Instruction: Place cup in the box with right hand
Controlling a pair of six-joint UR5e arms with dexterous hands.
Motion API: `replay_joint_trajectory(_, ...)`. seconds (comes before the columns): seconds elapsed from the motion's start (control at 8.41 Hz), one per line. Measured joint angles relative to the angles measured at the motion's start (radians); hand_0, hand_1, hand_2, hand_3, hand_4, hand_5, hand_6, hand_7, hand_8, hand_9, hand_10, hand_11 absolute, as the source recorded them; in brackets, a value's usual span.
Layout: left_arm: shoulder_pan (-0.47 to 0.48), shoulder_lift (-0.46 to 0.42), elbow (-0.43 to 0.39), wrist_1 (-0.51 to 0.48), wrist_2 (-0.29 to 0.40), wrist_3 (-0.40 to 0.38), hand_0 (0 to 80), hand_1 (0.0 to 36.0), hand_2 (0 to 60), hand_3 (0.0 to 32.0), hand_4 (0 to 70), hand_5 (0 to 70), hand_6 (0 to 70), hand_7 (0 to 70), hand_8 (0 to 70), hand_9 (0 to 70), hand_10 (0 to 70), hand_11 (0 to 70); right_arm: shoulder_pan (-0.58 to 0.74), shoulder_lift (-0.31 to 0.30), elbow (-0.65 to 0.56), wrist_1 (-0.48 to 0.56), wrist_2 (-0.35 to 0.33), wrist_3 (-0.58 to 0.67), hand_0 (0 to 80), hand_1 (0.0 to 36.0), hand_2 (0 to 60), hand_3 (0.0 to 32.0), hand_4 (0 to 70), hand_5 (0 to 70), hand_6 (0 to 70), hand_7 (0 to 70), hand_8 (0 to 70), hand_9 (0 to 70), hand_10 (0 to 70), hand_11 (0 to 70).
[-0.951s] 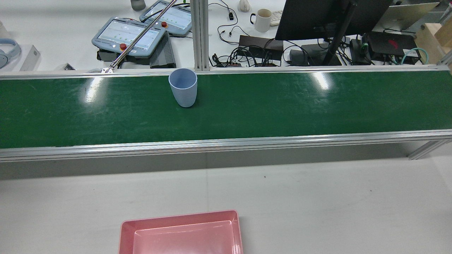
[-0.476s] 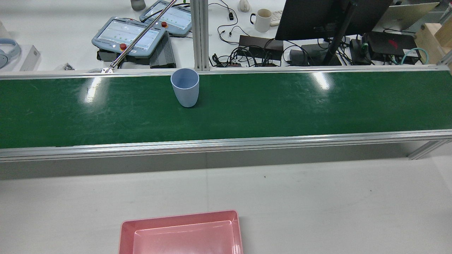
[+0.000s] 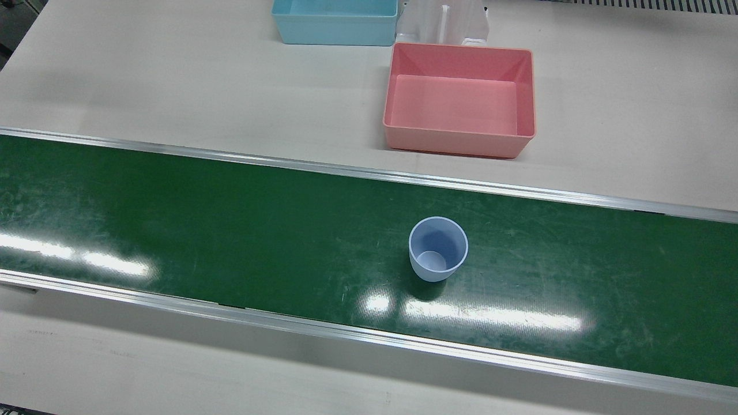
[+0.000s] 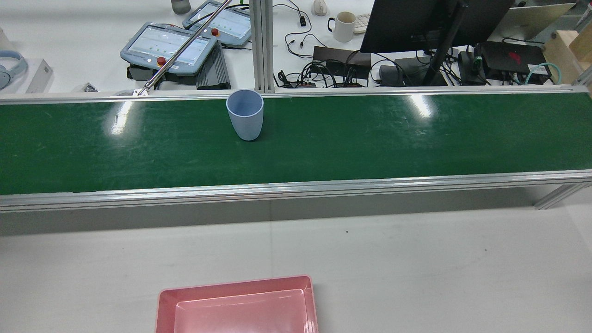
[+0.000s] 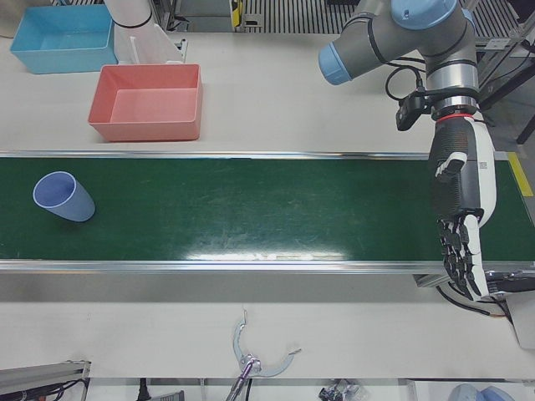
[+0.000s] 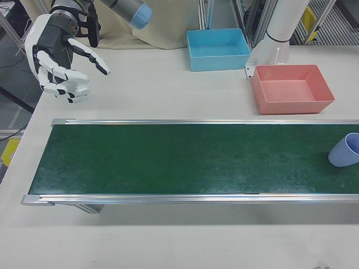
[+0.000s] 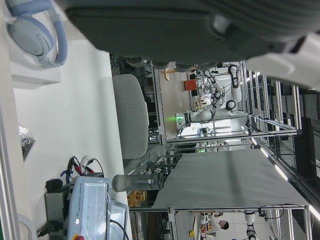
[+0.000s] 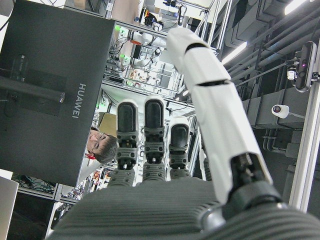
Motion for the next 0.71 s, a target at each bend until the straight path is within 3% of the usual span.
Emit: replay_joint_trajectory(0.71, 0.000, 0.000, 0.000, 0.000, 0.000, 0.000, 0.0, 0.0, 0.0, 0.0, 0.0, 0.0, 0.0, 0.0, 0.0, 0.0, 0.0, 0.0, 0.000, 0.000, 0.000, 0.000, 0.000, 0.001, 80.0, 36.0, 16.3, 0.0, 17.5, 20.1, 18.8, 66.1, 37.4, 46.8, 28.9, 45.0)
